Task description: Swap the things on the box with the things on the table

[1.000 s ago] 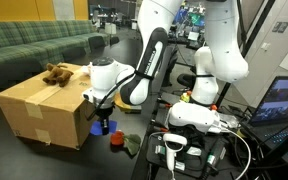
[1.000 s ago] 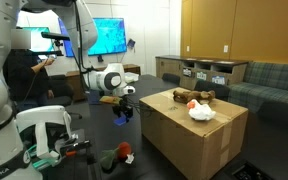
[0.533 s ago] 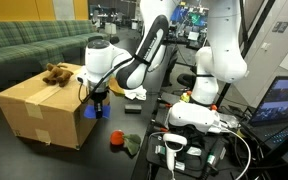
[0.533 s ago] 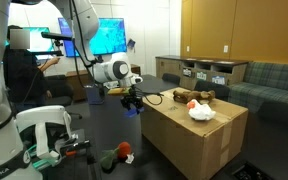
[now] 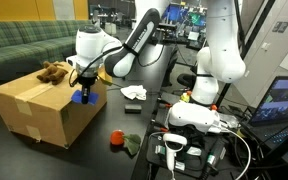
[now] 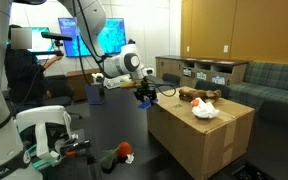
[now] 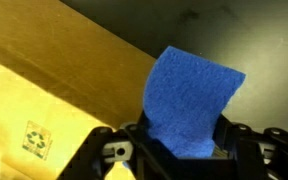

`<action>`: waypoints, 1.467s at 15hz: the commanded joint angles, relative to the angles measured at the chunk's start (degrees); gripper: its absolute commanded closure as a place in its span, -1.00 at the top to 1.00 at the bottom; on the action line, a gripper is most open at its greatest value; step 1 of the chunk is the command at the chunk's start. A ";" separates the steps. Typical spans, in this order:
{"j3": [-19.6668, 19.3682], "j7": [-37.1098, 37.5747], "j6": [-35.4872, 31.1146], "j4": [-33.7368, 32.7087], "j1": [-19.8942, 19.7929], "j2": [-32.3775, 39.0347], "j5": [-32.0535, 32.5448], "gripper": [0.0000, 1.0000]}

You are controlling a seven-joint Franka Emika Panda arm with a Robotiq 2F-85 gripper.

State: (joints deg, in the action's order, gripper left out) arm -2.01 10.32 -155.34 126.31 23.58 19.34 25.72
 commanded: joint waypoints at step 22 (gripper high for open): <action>0.52 1.32 3.75 -23.01 -3.69 13.10 -0.93 -0.35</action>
State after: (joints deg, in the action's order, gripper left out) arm -0.48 10.70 -151.80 106.14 19.06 30.96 24.94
